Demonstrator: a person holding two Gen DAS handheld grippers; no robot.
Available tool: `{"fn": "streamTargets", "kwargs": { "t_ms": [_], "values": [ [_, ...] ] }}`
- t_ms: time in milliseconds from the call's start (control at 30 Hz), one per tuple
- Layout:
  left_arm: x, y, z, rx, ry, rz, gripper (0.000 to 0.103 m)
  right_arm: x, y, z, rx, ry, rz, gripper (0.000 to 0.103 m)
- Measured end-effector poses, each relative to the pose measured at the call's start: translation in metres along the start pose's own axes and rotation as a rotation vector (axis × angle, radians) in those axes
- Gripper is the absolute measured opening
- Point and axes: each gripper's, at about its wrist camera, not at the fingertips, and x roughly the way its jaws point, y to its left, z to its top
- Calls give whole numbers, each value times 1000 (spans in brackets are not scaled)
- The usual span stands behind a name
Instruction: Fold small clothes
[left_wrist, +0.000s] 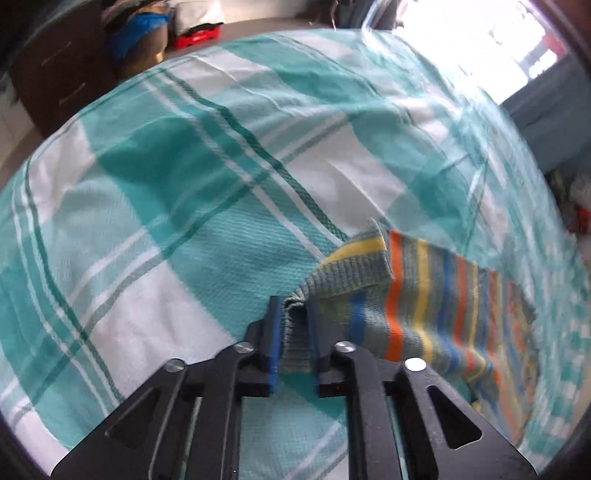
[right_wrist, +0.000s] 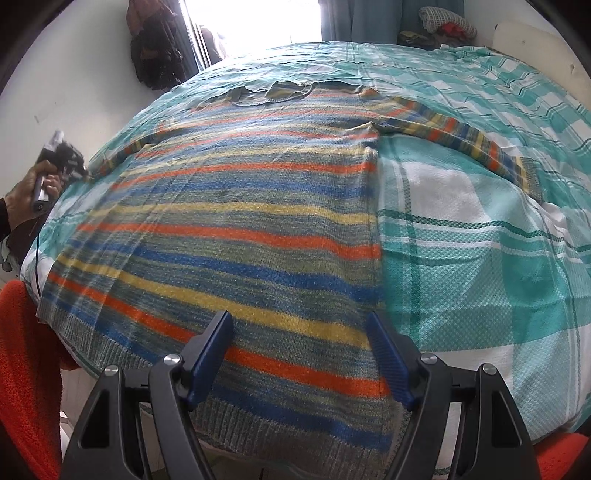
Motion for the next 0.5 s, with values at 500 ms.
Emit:
{"fn": "streamTargets", "kwargs": {
  "t_ms": [500],
  "values": [
    [18, -17, -9, 293, -113, 370, 86, 7, 6, -1, -30, 12, -19, 79]
  ]
}}
